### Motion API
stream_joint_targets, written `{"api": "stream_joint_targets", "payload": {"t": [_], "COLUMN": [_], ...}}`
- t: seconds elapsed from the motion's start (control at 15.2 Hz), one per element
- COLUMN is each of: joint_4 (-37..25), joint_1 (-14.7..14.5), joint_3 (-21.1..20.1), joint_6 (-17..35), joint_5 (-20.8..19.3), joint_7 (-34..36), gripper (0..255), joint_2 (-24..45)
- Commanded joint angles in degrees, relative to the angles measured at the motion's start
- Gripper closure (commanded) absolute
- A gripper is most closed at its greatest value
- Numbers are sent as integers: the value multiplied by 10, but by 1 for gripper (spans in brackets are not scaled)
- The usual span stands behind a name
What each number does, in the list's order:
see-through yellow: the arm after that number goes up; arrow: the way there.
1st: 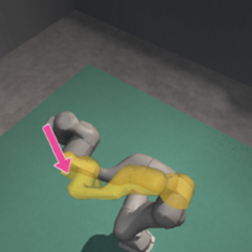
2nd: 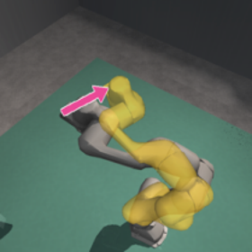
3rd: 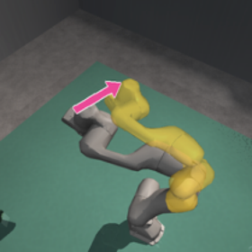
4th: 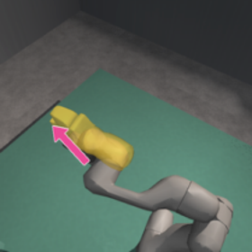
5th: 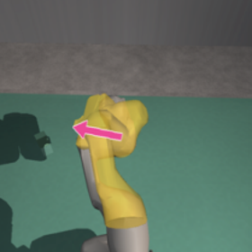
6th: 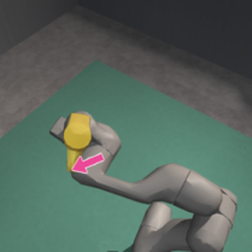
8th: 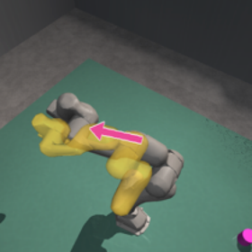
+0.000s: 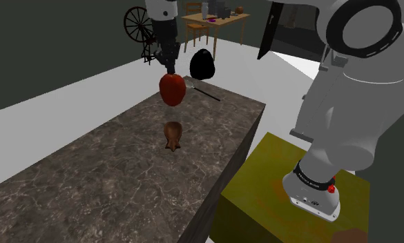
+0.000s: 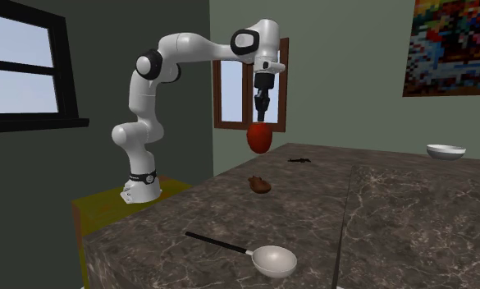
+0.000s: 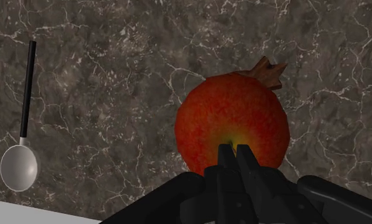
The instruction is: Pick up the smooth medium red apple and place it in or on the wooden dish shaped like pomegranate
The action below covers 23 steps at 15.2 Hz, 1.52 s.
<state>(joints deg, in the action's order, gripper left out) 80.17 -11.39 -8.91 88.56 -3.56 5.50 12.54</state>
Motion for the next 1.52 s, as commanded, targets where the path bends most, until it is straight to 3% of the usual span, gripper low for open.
{"api": "stream_joint_targets", "payload": {"t": [0.0,0.13,1.45], "joint_4": [1,-3,167], "joint_1": [-14,-27,-23], "joint_3": [-9,-18,-16], "joint_6": [-8,-17,142], "joint_5": [1,1,2], "joint_7": [24,45,49], "gripper": [255,255,255], "joint_2": [-8,-12,-24]}}
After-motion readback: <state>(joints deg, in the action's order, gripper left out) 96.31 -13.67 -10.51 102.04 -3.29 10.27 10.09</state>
